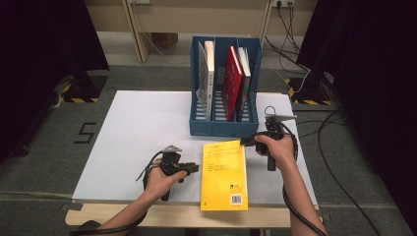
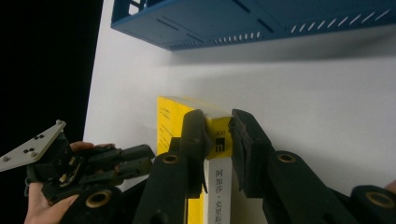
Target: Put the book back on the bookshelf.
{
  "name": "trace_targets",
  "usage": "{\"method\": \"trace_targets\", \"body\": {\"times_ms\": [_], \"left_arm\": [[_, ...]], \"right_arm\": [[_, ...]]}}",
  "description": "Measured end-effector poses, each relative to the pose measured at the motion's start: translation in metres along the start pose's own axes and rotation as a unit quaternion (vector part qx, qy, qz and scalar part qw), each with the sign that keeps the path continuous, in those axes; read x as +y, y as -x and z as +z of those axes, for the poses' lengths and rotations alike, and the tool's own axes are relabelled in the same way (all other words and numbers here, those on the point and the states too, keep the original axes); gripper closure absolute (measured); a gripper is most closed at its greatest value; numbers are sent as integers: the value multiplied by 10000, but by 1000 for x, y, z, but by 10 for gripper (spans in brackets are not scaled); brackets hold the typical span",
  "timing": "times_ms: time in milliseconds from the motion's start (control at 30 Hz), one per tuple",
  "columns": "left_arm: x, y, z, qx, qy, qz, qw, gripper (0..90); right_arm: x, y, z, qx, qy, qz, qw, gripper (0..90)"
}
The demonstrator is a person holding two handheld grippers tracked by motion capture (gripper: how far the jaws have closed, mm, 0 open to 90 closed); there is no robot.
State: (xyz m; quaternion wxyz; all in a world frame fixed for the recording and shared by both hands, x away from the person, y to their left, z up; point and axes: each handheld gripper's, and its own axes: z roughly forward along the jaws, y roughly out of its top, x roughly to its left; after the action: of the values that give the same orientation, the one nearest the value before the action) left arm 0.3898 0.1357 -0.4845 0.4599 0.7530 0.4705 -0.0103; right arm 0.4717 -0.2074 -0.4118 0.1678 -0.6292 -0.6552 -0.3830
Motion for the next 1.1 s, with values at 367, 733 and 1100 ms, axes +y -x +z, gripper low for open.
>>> {"method": "trace_targets", "body": {"times_ms": [367,733,1100], "left_arm": [[-1,6,7,-64,-120,123,9998,719],[-1,14,21,28,-356,261,9990,757],[-1,14,24,70,-437,320,9985,771]], "right_arm": [[10,-15,-9,-302,207,-118,9993,765],[9,-29,-4,-478,239,-180,9984,762],[6,-30,7,-195,4,-146,9997,727]]}}
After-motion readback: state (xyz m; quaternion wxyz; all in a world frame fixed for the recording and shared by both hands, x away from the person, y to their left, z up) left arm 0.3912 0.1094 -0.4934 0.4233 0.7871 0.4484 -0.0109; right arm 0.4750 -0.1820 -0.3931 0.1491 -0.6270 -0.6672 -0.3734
